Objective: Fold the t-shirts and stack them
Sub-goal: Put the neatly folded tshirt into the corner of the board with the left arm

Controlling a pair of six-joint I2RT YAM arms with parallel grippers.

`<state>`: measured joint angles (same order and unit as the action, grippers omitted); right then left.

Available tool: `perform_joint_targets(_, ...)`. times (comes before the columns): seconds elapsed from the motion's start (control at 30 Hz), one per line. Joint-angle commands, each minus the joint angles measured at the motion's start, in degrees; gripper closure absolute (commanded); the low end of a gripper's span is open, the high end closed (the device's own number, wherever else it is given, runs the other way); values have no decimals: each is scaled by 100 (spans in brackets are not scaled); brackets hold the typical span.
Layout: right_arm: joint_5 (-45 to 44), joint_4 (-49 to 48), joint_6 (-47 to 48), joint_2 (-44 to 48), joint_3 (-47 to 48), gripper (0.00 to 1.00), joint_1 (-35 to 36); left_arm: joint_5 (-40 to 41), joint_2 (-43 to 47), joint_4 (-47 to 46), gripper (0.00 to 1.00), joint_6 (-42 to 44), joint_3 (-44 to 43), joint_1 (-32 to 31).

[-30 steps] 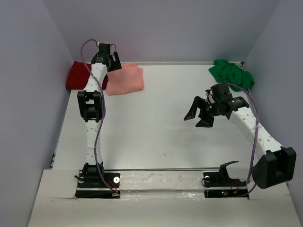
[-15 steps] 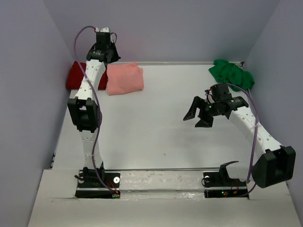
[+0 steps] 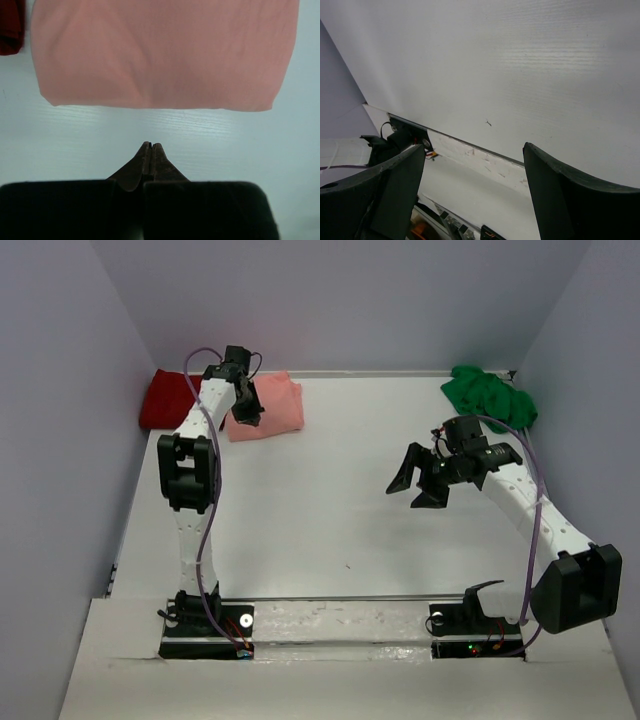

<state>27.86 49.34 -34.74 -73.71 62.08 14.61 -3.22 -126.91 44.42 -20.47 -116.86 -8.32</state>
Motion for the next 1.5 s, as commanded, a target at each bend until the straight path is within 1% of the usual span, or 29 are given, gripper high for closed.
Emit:
perform_joint_targets(0.0, 88, -197, 38, 59, 111, 16, -20, -143, -8, 198, 100, -62, 49, -74)
perform_joint_targets(0.17, 80, -188, 29, 94, 93, 16, -20, -3, -352, 339, 100, -54, -74, -135)
perform_joint_targets(0.4, 71, -171, 38, 120, 128, 16, -20, -38, -861, 365, 100, -98, -328, -179)
perform_joint_targets(0.63, 18, -144, 11, 173, 120, 16, -20, 155, -1037, 242, 100, -89, -557, -197)
perform_joint_targets(0.77, 9, -144, 11, 147, 137, 16, -20, 261, -1107, 76, 100, -45, -575, -214)
perform_joint_targets(0.83, 0, -153, 20, 120, 163, 16, -20, 479, -1143, 23, 100, -45, -549, -223)
perform_joint_targets(0.97, 0, -144, 38, 85, 190, 15, -20, 560, -1178, -205, 100, -36, -487, -223)
perform_joint_targets(1.3, -26, -118, 38, 94, 208, 15, -20, 893, -1582, -312, 100, -10, -1180, -188)
perform_joint_targets(1.47, -26, -92, 29, 94, 208, 15, -20, 1122, -1696, -417, 100, 60, -1383, -100)
